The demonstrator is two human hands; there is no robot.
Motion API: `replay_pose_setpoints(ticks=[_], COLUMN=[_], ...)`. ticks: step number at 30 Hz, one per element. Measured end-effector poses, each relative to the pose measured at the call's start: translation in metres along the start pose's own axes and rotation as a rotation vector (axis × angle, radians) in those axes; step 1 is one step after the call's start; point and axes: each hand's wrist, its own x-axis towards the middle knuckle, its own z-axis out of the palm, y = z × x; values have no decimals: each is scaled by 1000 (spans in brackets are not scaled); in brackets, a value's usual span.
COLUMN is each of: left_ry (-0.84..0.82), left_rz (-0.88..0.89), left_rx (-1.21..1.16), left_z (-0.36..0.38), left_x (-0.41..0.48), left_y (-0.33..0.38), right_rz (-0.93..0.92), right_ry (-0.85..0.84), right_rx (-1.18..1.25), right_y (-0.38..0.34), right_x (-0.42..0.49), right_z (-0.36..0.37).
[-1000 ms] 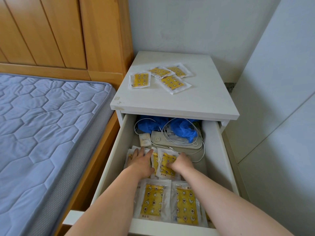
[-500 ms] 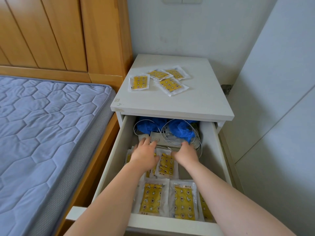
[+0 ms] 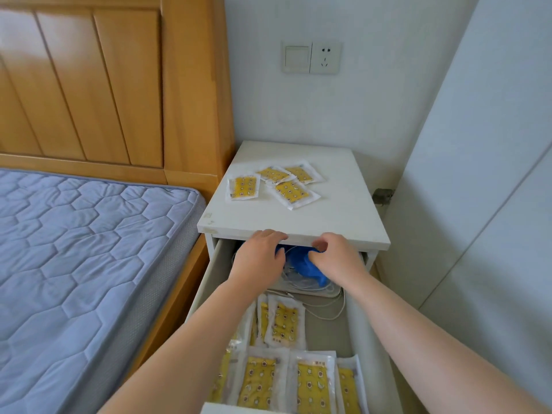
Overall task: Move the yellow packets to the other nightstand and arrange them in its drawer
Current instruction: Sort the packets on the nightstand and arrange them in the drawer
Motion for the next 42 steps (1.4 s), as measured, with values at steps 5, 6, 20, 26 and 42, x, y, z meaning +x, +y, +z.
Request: replay_pose_setpoints(ticks=[5,6,20,26,42], left_ry=[147,137,-179,286,185], left_rz=[-77,-117,-314,-393,-448], left_rx=[-48,-47,357,-55,138], left_z=[-17,-16,9,9,11], left_x=[32,40,109,102,110], left_y=[-10,-16,-67,-69,-71], right_rz=[-110,-103,-155,-186,-142], right_ry=[117,108,6,140,265], right_rx=[49,53,-257,-121,-132], right_y=[-15,-16,-1,5,4], right_x=[32,41,123,125,123], right_z=[-14,-13,19,23,25])
